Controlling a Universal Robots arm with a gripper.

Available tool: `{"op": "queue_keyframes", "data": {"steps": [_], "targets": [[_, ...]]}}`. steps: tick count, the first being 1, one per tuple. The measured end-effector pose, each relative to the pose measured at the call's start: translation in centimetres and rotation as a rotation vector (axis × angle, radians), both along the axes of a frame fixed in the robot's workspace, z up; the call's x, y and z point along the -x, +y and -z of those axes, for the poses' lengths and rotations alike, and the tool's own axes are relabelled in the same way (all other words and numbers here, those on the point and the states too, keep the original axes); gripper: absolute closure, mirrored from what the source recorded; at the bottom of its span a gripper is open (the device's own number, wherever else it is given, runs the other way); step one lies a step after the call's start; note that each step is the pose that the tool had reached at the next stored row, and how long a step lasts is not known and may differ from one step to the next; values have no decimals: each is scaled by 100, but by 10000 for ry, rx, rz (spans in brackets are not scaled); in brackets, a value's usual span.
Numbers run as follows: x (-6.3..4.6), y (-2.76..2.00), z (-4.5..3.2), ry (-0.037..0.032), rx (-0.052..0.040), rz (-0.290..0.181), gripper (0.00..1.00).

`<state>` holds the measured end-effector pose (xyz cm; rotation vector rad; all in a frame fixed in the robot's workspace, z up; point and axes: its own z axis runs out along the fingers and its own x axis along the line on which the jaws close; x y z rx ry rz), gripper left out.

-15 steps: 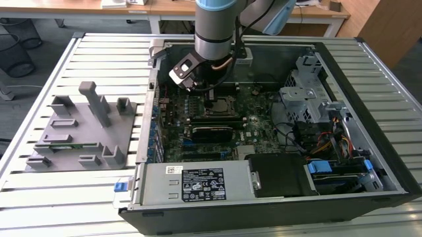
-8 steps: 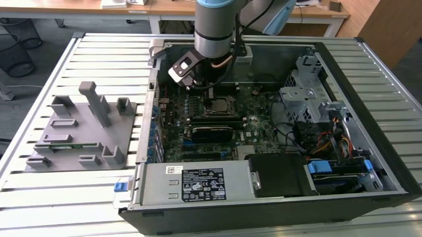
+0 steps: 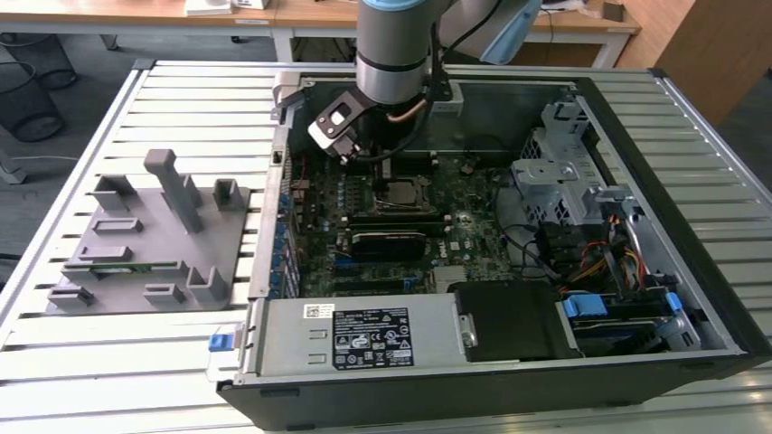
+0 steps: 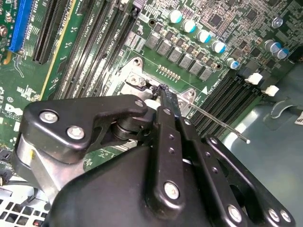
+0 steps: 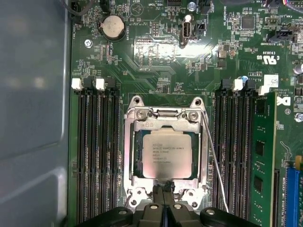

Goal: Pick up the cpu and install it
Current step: 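Close the cpu cover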

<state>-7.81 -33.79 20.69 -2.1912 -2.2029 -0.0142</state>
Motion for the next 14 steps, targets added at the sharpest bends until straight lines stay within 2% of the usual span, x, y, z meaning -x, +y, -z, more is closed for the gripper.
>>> {"op": "queue_keyframes", "data": {"steps": [6, 14], "targets": [[-83, -4, 0, 2, -2, 0, 89], [-134, -45, 1, 3, -2, 0, 89]]}}
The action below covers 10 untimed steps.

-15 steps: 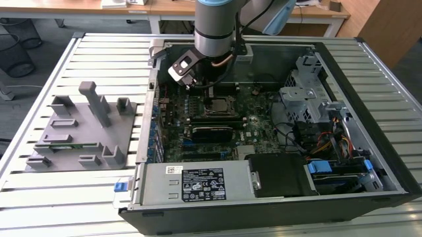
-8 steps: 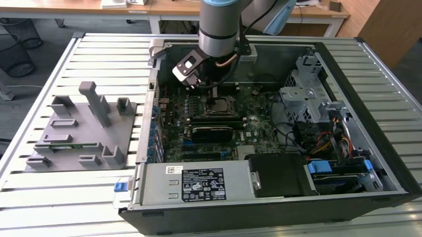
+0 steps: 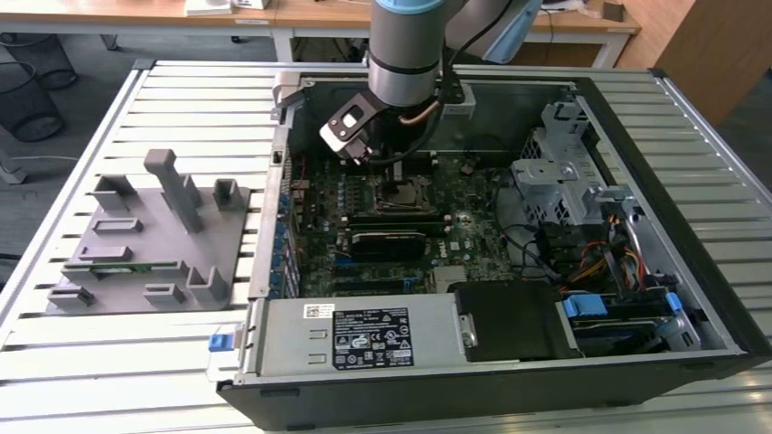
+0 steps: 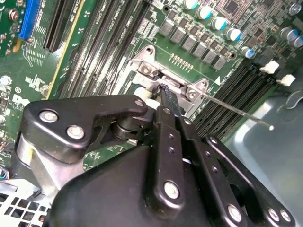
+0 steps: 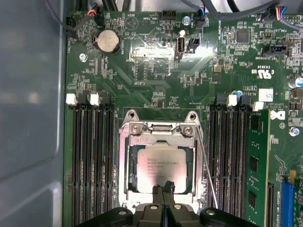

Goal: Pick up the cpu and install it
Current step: 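Close the cpu cover, then install the first cpu locking lever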

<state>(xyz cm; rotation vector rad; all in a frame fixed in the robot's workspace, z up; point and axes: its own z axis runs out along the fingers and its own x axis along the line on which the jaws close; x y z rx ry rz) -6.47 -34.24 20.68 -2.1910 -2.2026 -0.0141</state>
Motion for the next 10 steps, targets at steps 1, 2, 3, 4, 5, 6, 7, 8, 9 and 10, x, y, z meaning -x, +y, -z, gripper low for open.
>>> {"op": "queue_keyframes", "data": {"steps": [1, 2, 3, 4, 5, 6, 7, 8, 9, 10], "targets": [[-11, -1, 0, 1, 0, 0, 89], [-24, -1, 0, 1, 0, 0, 89], [-36, -1, 0, 2, 0, 0, 89], [-49, -1, 0, 2, 0, 0, 89], [-63, -1, 0, 3, 0, 0, 89], [-72, -1, 0, 4, 0, 0, 89], [-77, -1, 0, 3, -1, 0, 89], [-82, -1, 0, 3, -1, 0, 89], [-87, -1, 0, 3, -1, 0, 89], [-92, -1, 0, 3, 0, 0, 89]]}}
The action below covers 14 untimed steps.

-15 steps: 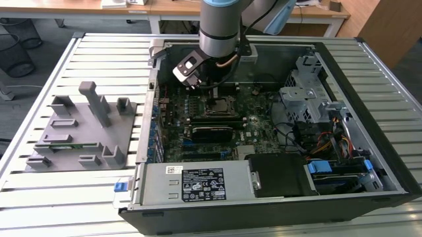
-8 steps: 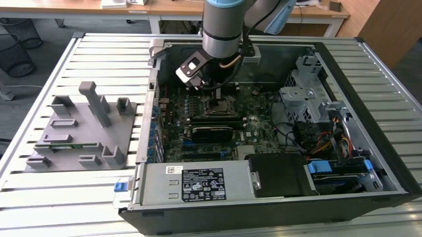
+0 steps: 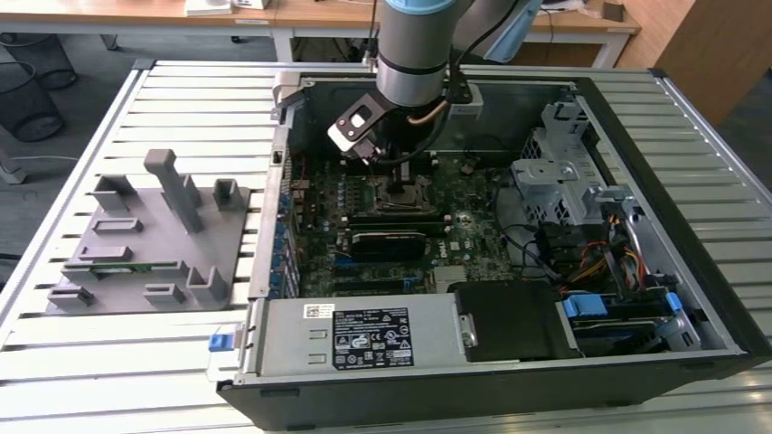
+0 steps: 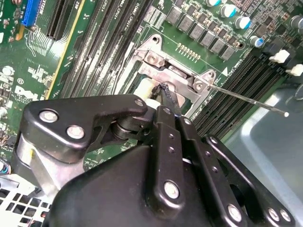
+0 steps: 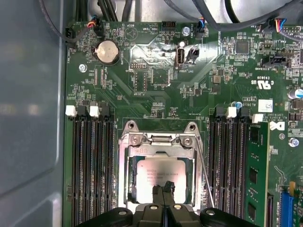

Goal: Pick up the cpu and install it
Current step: 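Install the first cpu locking lever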

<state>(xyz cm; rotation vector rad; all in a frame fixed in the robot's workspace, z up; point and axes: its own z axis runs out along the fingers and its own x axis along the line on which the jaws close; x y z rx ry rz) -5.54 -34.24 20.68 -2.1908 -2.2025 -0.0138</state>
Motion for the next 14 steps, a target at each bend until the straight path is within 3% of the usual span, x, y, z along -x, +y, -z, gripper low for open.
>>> {"op": "queue_keyframes", "data": {"steps": [6, 14], "targets": [[-11, 0, -15, 1, 2, 1, 89], [-11, 0, -131, -1, -1, 1, 89]]}}
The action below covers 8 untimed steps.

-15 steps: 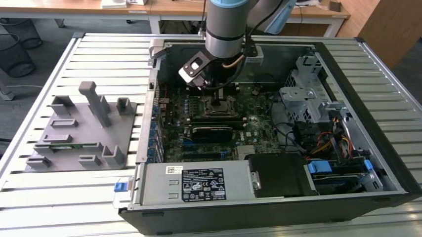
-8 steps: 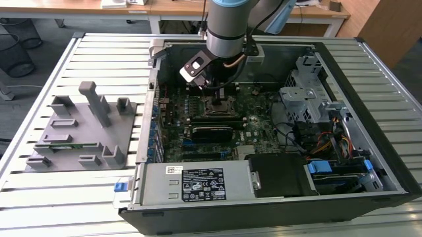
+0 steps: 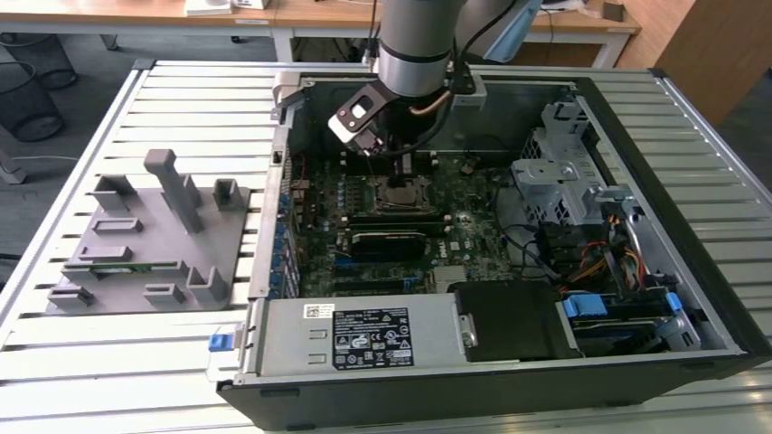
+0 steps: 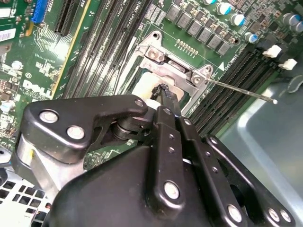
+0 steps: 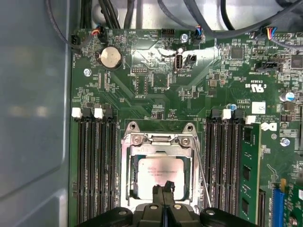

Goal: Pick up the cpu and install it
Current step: 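Install the first cpu locking lever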

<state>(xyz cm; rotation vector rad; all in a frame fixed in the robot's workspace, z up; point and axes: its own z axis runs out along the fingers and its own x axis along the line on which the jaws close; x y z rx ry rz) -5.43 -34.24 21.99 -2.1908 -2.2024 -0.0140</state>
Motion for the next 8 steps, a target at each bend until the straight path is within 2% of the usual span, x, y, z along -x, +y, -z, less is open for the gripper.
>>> {"op": "queue_keyframes", "data": {"steps": [8], "targets": [[0, 0, -168, 0, 1, 0, 89]]}}
